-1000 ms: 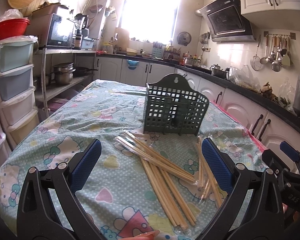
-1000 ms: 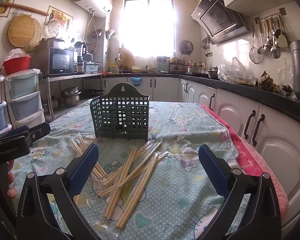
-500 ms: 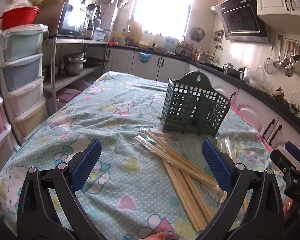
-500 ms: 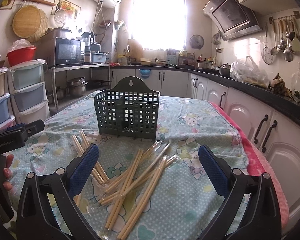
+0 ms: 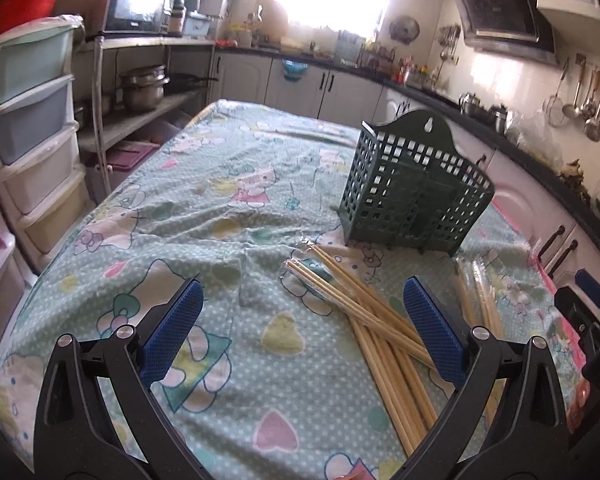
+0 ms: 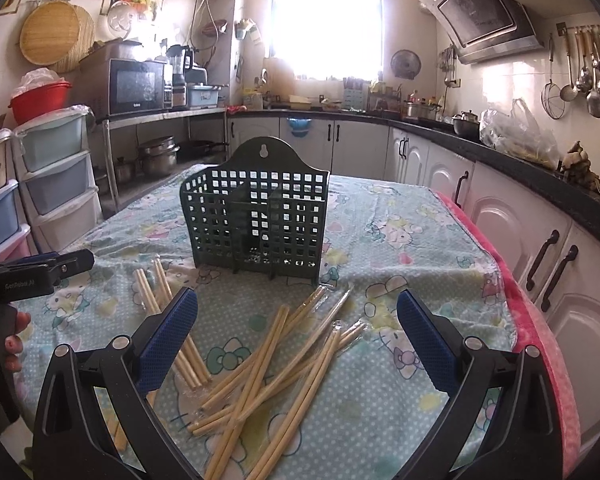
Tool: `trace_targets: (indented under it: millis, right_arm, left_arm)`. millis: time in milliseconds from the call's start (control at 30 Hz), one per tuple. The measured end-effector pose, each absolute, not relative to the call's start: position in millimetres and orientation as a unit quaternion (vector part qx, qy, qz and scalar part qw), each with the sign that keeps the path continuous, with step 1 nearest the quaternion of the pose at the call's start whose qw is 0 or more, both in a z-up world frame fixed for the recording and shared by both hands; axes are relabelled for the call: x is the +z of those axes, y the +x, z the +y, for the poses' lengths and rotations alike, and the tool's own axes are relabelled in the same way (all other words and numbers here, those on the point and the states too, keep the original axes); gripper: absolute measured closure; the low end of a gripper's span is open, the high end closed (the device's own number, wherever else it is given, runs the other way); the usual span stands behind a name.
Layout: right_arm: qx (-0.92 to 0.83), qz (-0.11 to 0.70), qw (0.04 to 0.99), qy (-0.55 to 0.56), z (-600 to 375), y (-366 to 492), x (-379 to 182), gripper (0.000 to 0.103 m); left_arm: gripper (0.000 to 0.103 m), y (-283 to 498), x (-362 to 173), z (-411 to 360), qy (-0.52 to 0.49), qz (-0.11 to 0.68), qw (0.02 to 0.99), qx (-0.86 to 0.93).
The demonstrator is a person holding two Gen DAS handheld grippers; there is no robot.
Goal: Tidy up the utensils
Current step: 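Move both tools down toward the loose wooden chopsticks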
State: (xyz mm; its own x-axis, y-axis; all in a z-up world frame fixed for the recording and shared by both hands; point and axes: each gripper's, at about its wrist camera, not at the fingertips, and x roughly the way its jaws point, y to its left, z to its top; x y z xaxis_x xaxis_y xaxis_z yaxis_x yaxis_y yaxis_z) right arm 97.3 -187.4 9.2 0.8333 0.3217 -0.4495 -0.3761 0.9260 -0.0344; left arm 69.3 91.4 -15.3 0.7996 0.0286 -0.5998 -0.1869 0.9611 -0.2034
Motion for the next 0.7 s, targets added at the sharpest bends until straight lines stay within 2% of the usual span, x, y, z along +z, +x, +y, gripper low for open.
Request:
trace_targets:
  millis: [600, 700]
  right_arm:
    - [0.165, 0.291, 0.941, -0.050, -200, 162, 2, 0.006]
    - [0.170, 0.311, 0.934, -0.036, -204, 175, -2, 0.006]
  left_arm:
    - [0.010, 119, -30, 106, -0.161, 0.370, 0.914, 0.041]
    - [0.014, 123, -36, 109, -0.179, 0.382, 0.906, 0.030]
